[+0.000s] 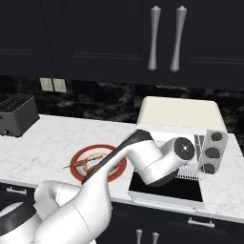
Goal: Pick up the kebab skewer and baguette bread, and place them inside the toaster oven. Close the toaster oven door and start by setting the timer.
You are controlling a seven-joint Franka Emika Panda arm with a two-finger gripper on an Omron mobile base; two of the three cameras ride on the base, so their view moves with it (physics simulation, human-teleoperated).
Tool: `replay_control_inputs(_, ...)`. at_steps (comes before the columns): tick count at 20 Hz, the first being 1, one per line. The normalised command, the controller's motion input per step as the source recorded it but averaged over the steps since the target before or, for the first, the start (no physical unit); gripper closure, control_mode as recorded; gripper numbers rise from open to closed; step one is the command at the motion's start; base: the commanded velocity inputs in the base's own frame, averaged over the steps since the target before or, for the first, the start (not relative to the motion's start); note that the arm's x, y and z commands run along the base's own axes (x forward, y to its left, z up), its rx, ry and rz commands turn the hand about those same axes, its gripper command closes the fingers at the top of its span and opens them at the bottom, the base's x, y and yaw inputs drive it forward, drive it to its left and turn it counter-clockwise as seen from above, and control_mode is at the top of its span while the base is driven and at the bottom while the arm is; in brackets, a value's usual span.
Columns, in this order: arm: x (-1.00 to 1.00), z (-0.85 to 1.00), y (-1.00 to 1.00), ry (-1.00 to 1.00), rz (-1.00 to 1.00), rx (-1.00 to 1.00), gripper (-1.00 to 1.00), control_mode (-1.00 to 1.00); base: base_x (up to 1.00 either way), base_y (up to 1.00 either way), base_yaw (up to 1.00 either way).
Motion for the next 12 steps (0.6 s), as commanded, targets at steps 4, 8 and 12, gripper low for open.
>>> replay_control_inputs(4, -0.79, 0.72, 0.90, 0.04, -0.02, 0.01, -1.00, -1.00, 0.00, 0.00, 0.00)
replay_control_inputs(8, -0.57, 0.01, 1.00, 0.16, -0.18, 0.00, -1.00, -1.00, 0.00, 0.00, 0.00)
replay_control_inputs(12, -0.13, 0.00, 1.00, 0.14, -0.24, 0.00, -1.00, -1.00, 0.00, 0.00, 0.00)
